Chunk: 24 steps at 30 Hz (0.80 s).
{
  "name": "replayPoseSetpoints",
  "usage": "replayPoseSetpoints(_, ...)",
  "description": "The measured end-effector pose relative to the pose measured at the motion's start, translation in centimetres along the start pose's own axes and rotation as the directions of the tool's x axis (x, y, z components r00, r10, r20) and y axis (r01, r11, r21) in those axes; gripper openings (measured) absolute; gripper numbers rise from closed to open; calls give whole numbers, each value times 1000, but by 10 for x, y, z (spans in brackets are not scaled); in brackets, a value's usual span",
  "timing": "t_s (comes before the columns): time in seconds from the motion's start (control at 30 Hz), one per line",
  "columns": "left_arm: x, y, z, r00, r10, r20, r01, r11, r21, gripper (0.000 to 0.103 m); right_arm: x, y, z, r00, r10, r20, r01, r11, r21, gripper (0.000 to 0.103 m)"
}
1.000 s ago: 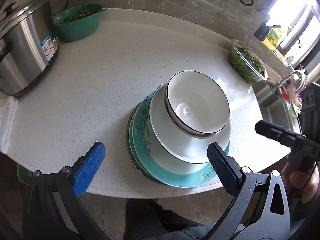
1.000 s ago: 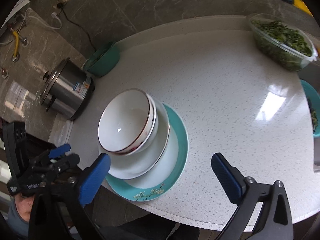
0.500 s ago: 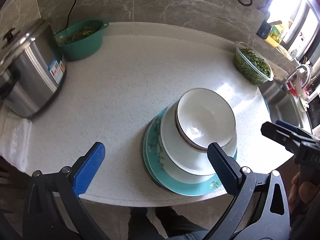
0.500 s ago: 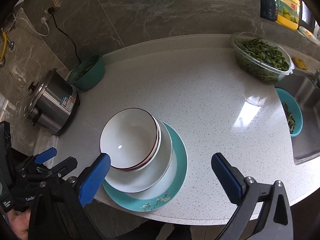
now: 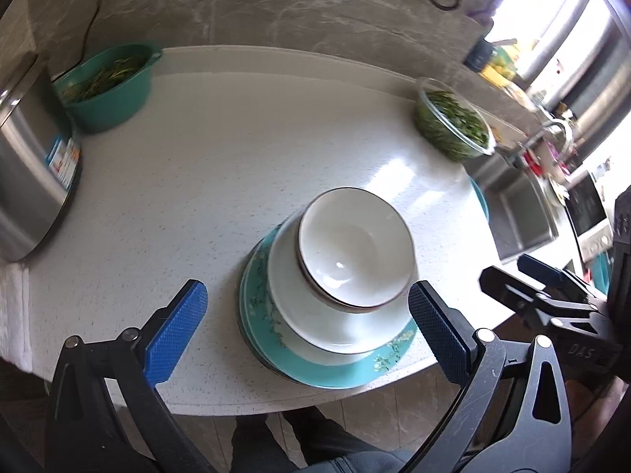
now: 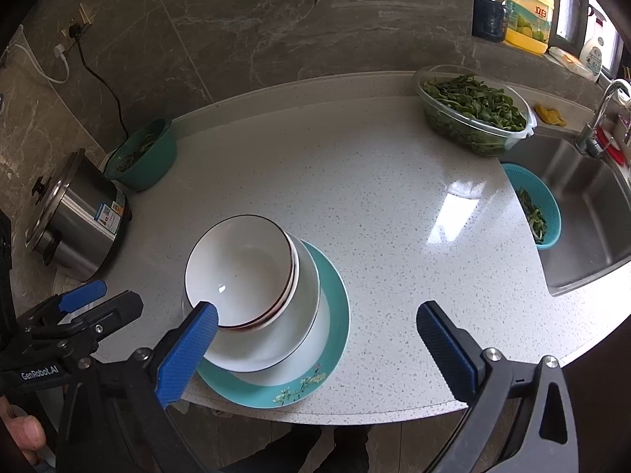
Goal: Organize plates and bowls
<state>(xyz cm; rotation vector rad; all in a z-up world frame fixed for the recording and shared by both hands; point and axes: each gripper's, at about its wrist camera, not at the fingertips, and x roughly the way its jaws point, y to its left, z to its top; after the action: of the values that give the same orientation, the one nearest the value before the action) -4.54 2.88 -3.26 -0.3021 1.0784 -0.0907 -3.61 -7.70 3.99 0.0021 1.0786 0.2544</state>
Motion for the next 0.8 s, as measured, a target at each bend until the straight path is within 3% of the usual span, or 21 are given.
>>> replayPoseSetpoints(0.17,0,3,-4,999,-39,-8,39,999,-6,103,-3,6,-6,1000,-16,2,16,1000,9,103)
replayPoseSetpoints(0.43,-3,15,-9,999,42,10,-42,999,-17,103,-4,13,-8,999,-43,8,43,999,4,103)
replayPoseSetpoints(0.8,-18,49,-16,999,20,37,-17,997,-79,103,1,28,-9,1000,-29,-1,29,999,-24,103)
